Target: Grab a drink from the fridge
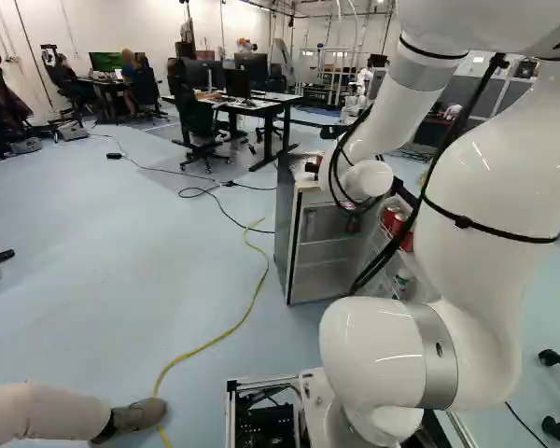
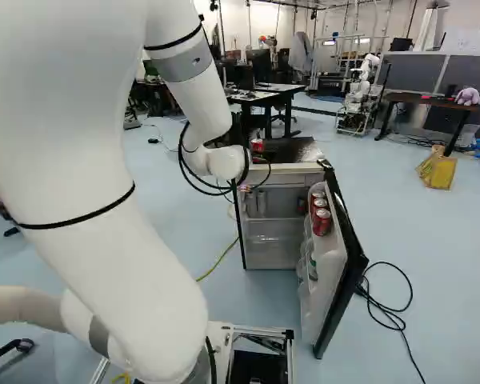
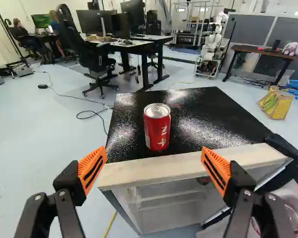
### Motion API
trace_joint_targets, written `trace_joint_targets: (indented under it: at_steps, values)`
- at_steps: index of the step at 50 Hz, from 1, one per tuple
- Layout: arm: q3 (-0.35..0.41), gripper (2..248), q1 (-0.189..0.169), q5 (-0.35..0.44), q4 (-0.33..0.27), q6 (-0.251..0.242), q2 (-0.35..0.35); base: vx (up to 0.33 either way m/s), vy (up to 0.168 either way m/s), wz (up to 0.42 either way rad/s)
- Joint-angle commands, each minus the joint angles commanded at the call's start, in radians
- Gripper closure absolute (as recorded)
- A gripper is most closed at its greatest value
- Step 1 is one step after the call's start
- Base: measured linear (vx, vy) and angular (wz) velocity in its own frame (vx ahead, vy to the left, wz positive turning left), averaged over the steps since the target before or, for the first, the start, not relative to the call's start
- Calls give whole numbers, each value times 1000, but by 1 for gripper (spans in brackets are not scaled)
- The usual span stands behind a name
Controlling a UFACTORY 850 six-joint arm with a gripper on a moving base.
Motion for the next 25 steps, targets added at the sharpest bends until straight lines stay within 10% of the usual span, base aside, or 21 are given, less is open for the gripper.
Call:
trace_joint_targets:
  at_steps: [25]
  values:
    - [57,3,-85,-119,0,0,115,0,0,0]
